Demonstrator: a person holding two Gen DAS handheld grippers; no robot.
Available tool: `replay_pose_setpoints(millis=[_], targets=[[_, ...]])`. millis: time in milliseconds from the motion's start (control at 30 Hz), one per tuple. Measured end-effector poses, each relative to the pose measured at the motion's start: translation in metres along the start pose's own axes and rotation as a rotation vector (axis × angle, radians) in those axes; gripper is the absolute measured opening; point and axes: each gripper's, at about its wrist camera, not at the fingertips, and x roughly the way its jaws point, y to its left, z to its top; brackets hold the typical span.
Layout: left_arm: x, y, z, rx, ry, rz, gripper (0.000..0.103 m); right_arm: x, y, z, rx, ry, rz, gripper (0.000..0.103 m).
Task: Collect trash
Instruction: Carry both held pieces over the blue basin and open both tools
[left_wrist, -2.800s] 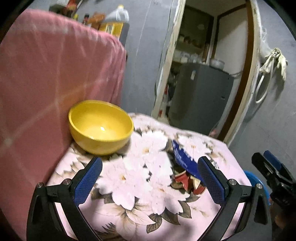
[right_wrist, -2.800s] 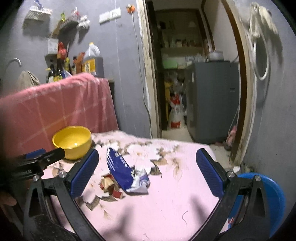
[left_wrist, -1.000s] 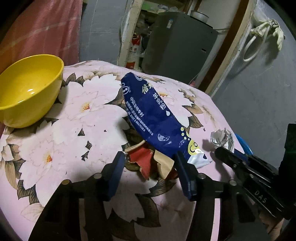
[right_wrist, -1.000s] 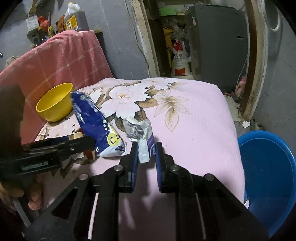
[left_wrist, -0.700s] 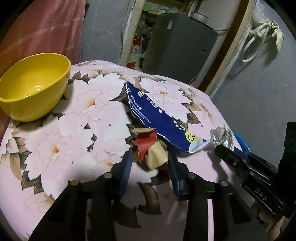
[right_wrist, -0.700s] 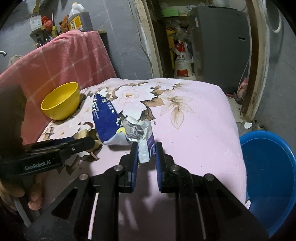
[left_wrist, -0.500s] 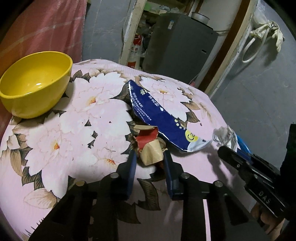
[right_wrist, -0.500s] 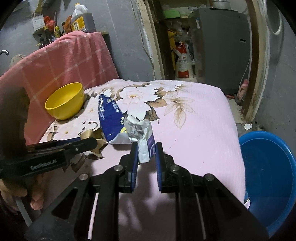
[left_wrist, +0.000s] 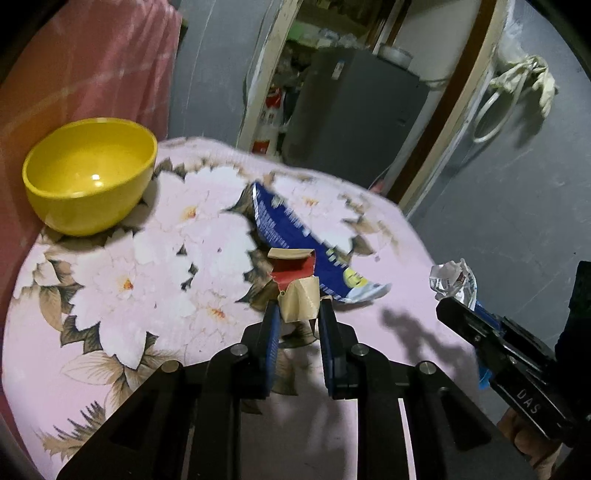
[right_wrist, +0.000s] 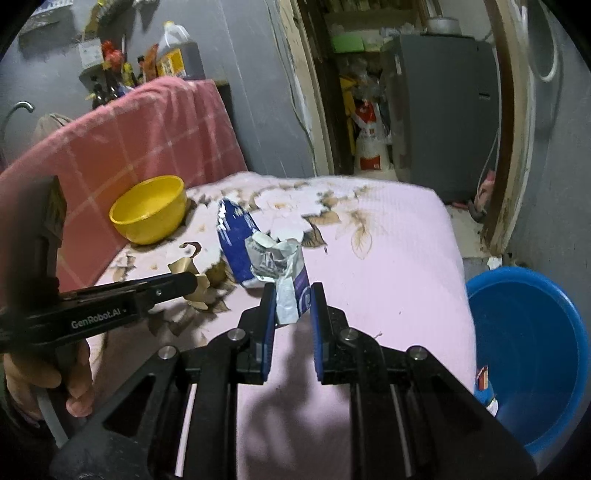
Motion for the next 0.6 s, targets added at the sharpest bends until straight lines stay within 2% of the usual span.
replay_pose_setpoints(millis=[200,367,500,600], targets=[[-0.037,-0.031,0.009,0.058,-0.162,-0.044,0.017,-0.041,0.007,0.01,-0.048,-0.171,0.009,0.025],[-0.062,-0.067,0.017,0.123,-0.297,-0.092,0.017,-0.08,0.003,0.021,-0.07,-0.312,-0.017,0.025],[-0.074,-0.097,0.022,0.189,-0.378,-0.124,0.017,-0.111,-0.01,0.028,-0.056,-0.413,-0.051,0.025],[-0.075,-0.122,0.025,0.242,-0.407,-0.136,0.017,-0.132,-0.022,0.03,-0.047,-0.471,-0.085,0.025]])
